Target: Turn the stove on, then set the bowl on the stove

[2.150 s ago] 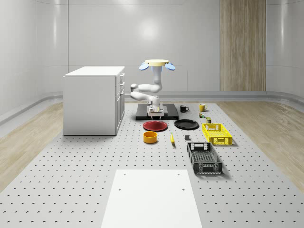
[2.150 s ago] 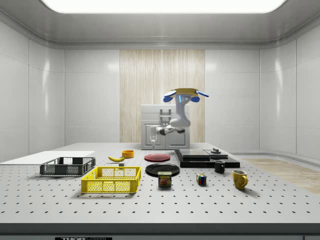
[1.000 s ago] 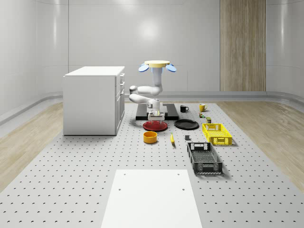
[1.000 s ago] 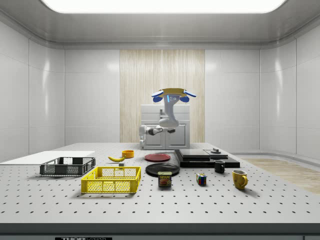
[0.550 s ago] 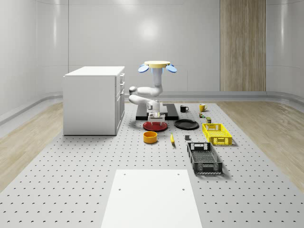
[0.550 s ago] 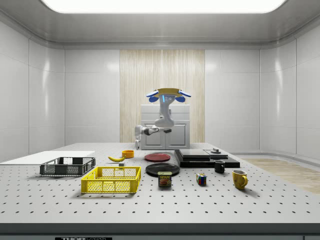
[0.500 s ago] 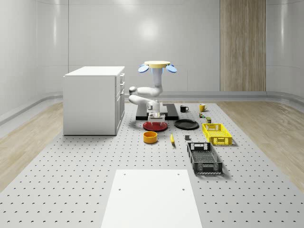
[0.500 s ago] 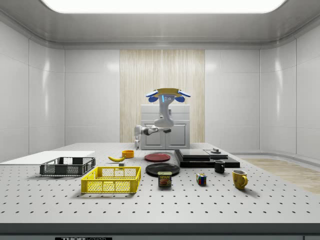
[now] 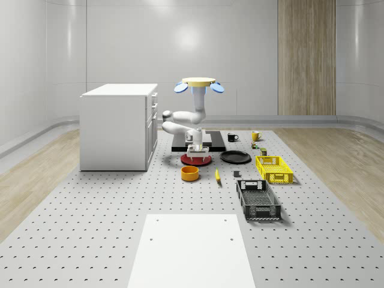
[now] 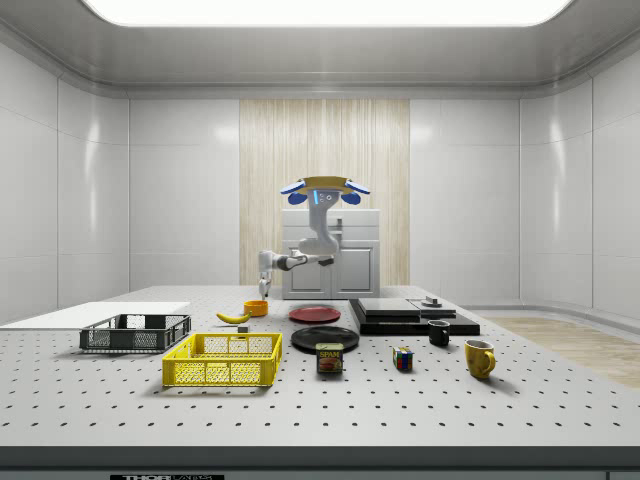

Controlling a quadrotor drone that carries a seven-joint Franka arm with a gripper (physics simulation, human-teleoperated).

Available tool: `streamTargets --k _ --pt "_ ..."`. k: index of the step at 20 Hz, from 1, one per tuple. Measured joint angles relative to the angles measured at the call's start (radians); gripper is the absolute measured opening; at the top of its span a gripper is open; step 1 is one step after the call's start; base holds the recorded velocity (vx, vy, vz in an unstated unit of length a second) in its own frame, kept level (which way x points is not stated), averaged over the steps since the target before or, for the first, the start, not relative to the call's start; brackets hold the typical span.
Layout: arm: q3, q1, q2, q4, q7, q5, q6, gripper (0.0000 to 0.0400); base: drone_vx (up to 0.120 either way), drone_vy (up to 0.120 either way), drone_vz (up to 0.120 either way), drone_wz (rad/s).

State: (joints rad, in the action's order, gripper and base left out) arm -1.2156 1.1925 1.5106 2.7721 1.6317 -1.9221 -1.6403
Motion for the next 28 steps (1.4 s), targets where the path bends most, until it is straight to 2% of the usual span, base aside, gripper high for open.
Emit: streamTargets --k 2,13,28 --pt "0.000 0.000 0.000 0.000 0.000 0.000 0.000 0.0400 0.120 0.000 0.000 0.000" --pt "0.000 0.001 0.003 0.000 0.001 0.001 -0.002 0.0400 0.120 0.000 -0.105 0.000" --pt "0.051 0.012 0.000 -0.020 0.000 -0.047 -0.024 0.0400 0.000 0.000 0.000 0.000"
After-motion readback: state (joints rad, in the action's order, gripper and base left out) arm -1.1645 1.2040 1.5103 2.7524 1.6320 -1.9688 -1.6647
